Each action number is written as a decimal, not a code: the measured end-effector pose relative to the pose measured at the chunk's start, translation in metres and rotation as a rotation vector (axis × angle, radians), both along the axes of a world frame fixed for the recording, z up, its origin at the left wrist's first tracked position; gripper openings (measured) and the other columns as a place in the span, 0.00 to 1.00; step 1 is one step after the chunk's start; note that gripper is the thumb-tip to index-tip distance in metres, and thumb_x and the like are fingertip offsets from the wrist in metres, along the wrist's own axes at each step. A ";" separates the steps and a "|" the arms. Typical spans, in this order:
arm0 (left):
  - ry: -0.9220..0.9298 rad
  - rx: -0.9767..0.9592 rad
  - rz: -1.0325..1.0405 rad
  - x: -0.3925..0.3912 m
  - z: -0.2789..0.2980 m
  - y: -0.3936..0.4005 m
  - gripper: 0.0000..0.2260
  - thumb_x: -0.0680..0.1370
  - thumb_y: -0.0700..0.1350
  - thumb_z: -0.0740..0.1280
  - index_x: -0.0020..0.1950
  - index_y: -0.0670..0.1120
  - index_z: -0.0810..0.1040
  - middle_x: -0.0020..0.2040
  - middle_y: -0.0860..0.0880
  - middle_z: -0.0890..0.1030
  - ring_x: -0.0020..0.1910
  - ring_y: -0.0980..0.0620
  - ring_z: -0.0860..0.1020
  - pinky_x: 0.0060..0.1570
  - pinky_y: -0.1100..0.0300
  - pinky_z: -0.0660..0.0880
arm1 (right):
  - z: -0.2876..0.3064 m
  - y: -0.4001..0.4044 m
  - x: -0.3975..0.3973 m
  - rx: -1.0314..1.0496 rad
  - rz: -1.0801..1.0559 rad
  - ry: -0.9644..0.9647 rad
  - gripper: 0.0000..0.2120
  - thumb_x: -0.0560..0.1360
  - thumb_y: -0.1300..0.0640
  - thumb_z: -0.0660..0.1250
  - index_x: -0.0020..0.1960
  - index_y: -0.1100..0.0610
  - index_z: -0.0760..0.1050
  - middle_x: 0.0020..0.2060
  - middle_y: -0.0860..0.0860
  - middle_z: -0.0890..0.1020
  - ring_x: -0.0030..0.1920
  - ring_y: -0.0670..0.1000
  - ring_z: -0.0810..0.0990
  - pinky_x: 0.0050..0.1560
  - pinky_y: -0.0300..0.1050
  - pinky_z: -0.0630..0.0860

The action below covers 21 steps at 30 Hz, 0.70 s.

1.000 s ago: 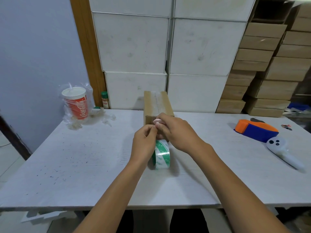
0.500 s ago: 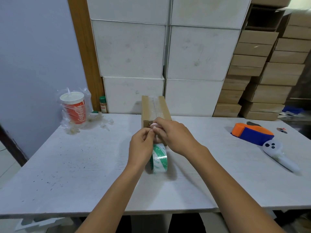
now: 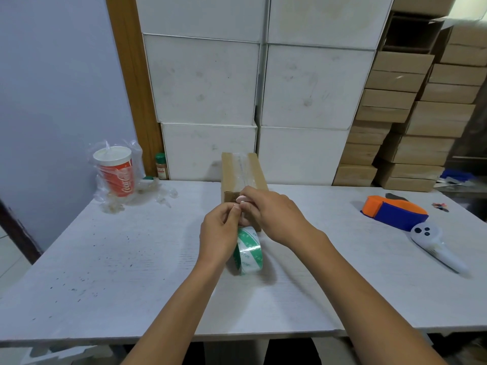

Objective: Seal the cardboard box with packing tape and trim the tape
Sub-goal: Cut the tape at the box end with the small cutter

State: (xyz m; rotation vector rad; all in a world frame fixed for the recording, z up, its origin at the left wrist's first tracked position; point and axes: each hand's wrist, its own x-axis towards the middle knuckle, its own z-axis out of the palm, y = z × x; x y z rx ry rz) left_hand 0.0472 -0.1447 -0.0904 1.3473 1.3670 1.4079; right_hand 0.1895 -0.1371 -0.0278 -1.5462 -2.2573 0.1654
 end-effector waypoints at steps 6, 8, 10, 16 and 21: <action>0.020 0.008 -0.027 0.000 -0.001 0.000 0.12 0.85 0.49 0.64 0.47 0.54 0.86 0.42 0.50 0.90 0.46 0.46 0.89 0.54 0.35 0.84 | -0.001 -0.002 -0.001 0.016 -0.004 -0.025 0.09 0.87 0.45 0.57 0.57 0.47 0.74 0.51 0.47 0.85 0.49 0.57 0.82 0.48 0.54 0.79; 0.034 0.015 -0.017 0.001 -0.001 -0.001 0.12 0.85 0.49 0.65 0.47 0.54 0.86 0.42 0.50 0.90 0.46 0.47 0.89 0.54 0.35 0.84 | -0.001 -0.003 0.000 0.016 -0.004 -0.025 0.09 0.87 0.45 0.57 0.57 0.47 0.74 0.51 0.47 0.85 0.49 0.57 0.81 0.48 0.54 0.79; 0.037 0.020 -0.001 0.001 -0.001 -0.002 0.12 0.85 0.49 0.65 0.48 0.55 0.87 0.41 0.51 0.90 0.46 0.48 0.89 0.53 0.36 0.84 | -0.001 -0.004 0.001 0.013 -0.008 -0.029 0.09 0.87 0.45 0.57 0.57 0.47 0.73 0.51 0.47 0.86 0.49 0.57 0.82 0.48 0.54 0.79; 0.053 0.031 -0.012 0.001 0.000 -0.001 0.11 0.85 0.51 0.65 0.48 0.56 0.86 0.41 0.51 0.90 0.46 0.49 0.89 0.54 0.36 0.84 | 0.000 -0.003 0.004 -0.006 -0.009 -0.027 0.08 0.87 0.46 0.58 0.57 0.47 0.74 0.54 0.47 0.86 0.52 0.57 0.82 0.51 0.55 0.79; 0.074 0.052 -0.004 0.000 0.002 -0.004 0.11 0.85 0.51 0.66 0.47 0.55 0.86 0.40 0.52 0.89 0.45 0.49 0.88 0.54 0.36 0.84 | -0.001 -0.003 0.009 0.007 -0.004 -0.014 0.07 0.86 0.46 0.58 0.56 0.45 0.73 0.53 0.46 0.86 0.51 0.56 0.82 0.49 0.54 0.79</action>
